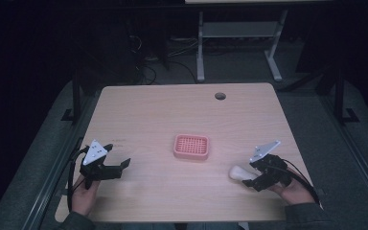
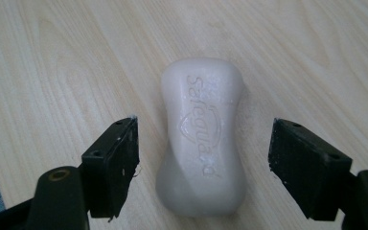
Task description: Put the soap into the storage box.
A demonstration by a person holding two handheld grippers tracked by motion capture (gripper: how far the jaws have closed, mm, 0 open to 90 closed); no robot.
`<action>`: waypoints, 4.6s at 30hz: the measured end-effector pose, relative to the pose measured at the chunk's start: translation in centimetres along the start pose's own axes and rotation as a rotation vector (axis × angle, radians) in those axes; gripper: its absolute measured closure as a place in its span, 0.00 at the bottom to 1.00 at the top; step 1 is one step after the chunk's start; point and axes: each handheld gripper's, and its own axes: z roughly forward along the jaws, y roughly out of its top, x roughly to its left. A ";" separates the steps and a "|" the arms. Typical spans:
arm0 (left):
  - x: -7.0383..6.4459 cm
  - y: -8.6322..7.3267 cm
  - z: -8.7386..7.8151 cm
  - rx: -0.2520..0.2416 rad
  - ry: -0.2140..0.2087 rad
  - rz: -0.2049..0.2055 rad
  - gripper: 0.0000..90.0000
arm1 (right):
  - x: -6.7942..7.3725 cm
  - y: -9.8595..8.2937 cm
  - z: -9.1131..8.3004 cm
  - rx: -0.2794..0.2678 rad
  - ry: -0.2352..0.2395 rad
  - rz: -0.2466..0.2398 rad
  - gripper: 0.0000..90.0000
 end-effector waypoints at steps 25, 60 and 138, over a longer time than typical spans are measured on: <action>0.0 0.0 0.1 0.000 -0.002 -0.001 0.16 | 0.0 0.2 2.5 0.057 -0.013 0.004 0.41; 0.0 0.1 0.0 -0.010 0.002 -0.008 0.16 | 0.0 0.2 2.9 0.074 -0.013 -0.031 0.53; 0.5 0.0 -0.4 -0.020 0.006 -0.044 0.16 | -1.8 12.5 2.1 0.077 0.005 -0.223 0.54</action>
